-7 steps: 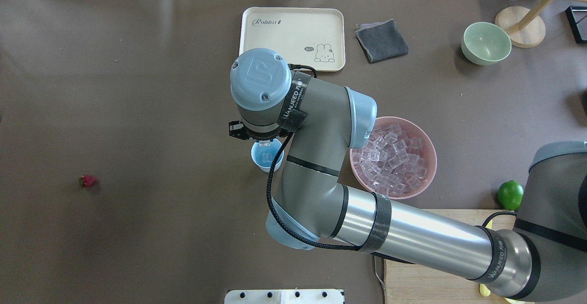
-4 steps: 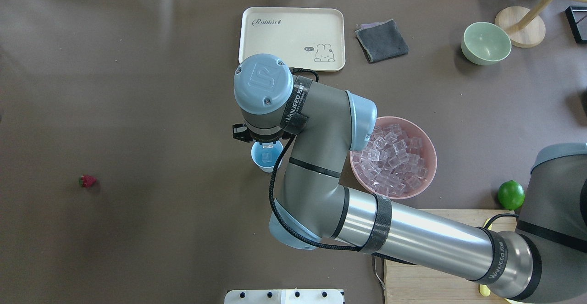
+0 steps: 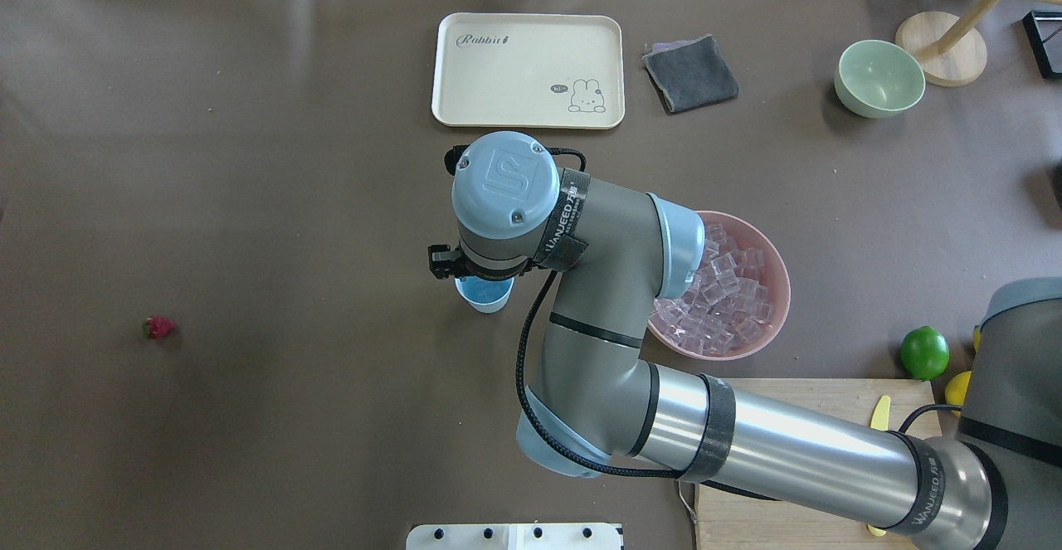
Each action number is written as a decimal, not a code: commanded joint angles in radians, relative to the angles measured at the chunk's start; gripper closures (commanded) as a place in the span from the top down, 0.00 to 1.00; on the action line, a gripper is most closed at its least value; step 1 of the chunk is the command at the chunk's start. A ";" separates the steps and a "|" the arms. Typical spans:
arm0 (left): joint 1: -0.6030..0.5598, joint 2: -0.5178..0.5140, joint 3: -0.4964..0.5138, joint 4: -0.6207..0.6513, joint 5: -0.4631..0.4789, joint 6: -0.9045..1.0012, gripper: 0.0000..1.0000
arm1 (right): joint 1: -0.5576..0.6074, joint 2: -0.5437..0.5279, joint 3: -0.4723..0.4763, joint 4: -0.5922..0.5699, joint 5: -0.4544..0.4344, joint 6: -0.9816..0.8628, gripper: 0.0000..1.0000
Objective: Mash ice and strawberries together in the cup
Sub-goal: 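Lift the right gripper from the cup and move back over the bowl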
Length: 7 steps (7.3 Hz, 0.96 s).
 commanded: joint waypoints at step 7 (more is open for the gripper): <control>-0.001 0.010 -0.005 -0.001 -0.049 0.000 0.99 | 0.133 -0.404 0.337 -0.008 0.027 -0.089 0.99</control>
